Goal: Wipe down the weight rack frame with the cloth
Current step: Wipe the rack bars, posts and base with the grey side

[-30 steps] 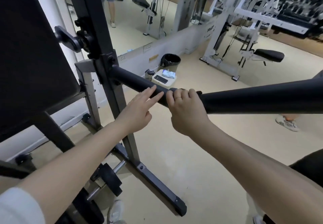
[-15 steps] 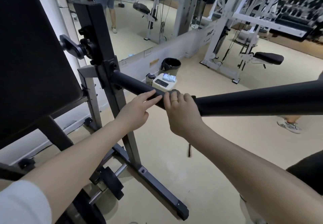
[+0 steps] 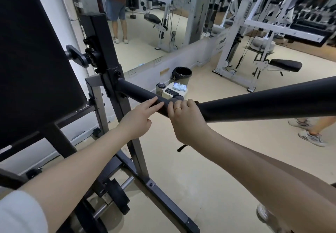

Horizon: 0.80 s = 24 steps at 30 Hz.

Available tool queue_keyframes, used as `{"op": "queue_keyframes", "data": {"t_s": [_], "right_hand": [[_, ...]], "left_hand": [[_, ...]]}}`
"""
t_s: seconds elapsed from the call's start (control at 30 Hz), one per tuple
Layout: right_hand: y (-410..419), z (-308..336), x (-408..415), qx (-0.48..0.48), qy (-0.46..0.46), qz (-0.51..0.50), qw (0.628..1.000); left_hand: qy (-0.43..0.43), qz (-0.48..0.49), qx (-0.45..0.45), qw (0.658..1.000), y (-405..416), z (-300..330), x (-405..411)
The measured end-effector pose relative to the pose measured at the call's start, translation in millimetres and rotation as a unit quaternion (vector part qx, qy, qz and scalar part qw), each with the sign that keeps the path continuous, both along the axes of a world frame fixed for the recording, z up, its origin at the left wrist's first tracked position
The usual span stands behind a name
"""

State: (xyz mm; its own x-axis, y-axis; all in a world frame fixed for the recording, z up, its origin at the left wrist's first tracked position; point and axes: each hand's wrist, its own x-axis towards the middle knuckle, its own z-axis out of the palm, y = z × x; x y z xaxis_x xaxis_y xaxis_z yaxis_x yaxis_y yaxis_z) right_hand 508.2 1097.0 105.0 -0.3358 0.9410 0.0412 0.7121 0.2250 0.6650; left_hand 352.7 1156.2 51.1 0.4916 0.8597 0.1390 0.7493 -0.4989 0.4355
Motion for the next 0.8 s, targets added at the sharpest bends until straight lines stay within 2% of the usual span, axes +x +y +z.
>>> {"op": "queue_keyframes", "data": {"t_s": [0.07,0.17,0.3,0.43,0.63,0.8], "right_hand": [[-18,19,19,0.013,-0.03,0.014,0.999],[-43,45,47,0.048,-0.027,0.024,0.998],[-43,48,45,0.045,-0.062,0.056,0.995],[-43,45,46,0.022,-0.082,0.071,0.994],[-87,82,97,0.163,-0.09,0.104,0.977],[-78,61,89,0.135,-0.117,0.137,0.974]], "left_hand": [[0.011,0.013,-0.008,1.0,-5,9,4],[-0.014,0.011,-0.028,0.999,-23,21,21],[-0.049,0.011,-0.033,0.998,-54,35,50],[-0.101,0.09,-0.02,0.991,-94,44,63],[-0.14,0.184,-0.012,0.973,-164,52,63],[-0.134,0.208,-0.011,0.969,-199,54,60]]}}
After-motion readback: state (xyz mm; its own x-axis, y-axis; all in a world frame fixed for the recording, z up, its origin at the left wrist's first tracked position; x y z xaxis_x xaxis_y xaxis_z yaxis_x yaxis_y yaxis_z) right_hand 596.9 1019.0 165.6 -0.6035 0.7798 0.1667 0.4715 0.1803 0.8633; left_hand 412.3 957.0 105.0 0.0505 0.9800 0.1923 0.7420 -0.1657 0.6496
